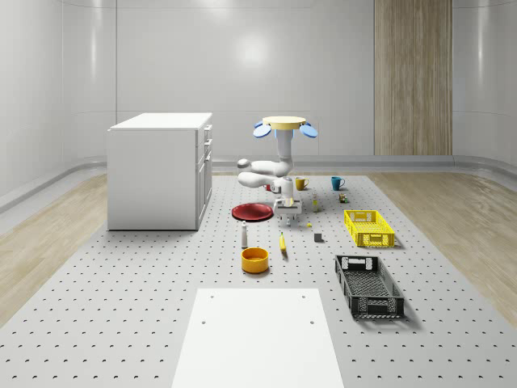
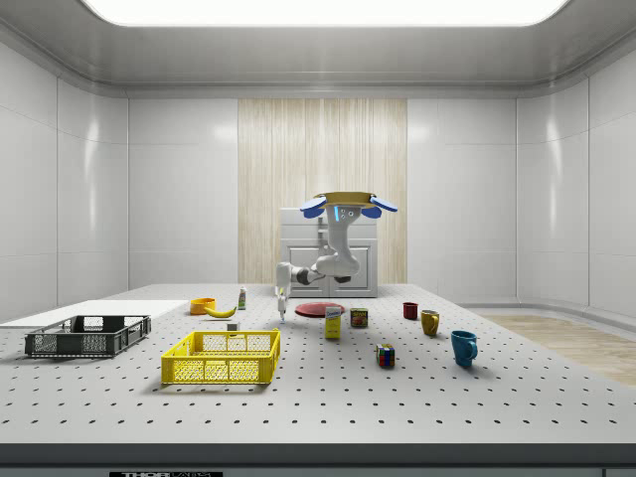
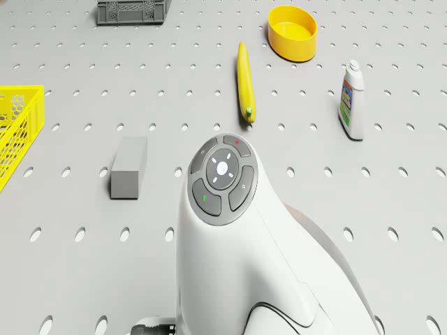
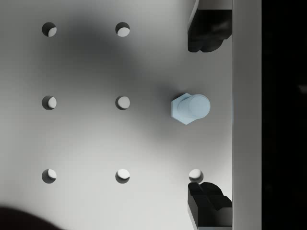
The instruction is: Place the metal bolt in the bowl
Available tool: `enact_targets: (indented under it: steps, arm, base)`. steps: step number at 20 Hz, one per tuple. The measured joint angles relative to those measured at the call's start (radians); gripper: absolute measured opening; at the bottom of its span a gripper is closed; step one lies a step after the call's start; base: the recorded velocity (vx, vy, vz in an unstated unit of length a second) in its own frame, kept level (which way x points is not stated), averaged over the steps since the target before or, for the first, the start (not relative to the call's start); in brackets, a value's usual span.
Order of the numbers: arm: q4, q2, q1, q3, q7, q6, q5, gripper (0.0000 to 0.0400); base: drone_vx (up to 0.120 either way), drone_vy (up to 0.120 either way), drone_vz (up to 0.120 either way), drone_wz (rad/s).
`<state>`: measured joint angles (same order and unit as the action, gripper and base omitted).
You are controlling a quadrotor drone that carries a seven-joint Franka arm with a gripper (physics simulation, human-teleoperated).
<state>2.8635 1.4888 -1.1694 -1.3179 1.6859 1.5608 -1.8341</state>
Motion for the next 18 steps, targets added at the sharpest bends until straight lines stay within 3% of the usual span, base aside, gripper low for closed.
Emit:
enact_targets:
  steps: [18]
  arm:
    - [-0.02,0.012,-0.034,0.078,0.022,0.039,-0.071,0.04]
  base:
    - [0.0,0.0,0.0,0.0]
